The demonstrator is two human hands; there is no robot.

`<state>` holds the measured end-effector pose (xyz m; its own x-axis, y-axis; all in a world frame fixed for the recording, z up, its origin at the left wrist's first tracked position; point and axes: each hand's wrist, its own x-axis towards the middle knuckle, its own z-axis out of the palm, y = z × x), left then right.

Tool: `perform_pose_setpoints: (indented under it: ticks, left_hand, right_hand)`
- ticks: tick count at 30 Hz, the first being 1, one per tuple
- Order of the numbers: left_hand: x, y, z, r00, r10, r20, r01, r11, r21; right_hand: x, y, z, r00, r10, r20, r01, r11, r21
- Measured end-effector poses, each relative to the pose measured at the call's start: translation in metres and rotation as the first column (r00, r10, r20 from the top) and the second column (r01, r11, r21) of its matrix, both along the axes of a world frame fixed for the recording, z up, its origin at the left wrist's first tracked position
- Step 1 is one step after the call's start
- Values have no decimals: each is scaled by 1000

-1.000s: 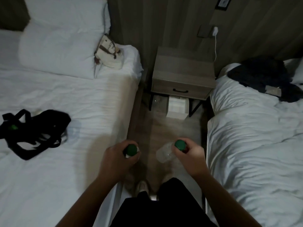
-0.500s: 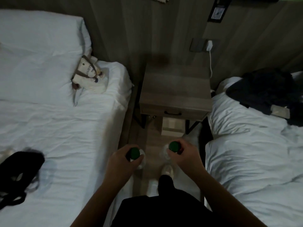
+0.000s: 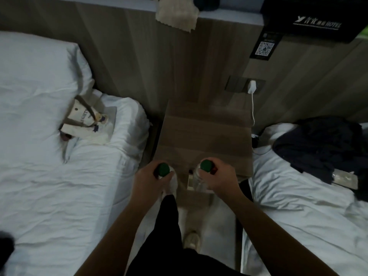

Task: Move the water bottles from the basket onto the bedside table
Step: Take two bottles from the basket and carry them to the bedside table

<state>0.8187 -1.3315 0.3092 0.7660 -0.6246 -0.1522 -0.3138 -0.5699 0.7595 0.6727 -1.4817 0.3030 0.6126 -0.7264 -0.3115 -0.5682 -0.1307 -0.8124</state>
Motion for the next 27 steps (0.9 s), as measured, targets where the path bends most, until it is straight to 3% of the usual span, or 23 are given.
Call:
perform_pose_setpoints:
  ticks: [5,16,21,27]
  left_hand:
    - [64,-63,-16,995,-104,9,103,993,63]
    - [187,-172,-55,925,-370,-80,379,910,170]
    - [210,-195,-71,901,-434,-1,427,886,182]
    - [231,-219,-82,908,-413,-74,419,886,200]
  right_hand:
    - [62,-50,-11,993,-12,-114,1,995,-98]
    - [177,-127,-32,953,-121,-279,102,992,-80]
    - [208,-149,-40,939,-87,-333,72,996,-57]
    - [231,-165,-47,920,-48,-390,28,998,-55]
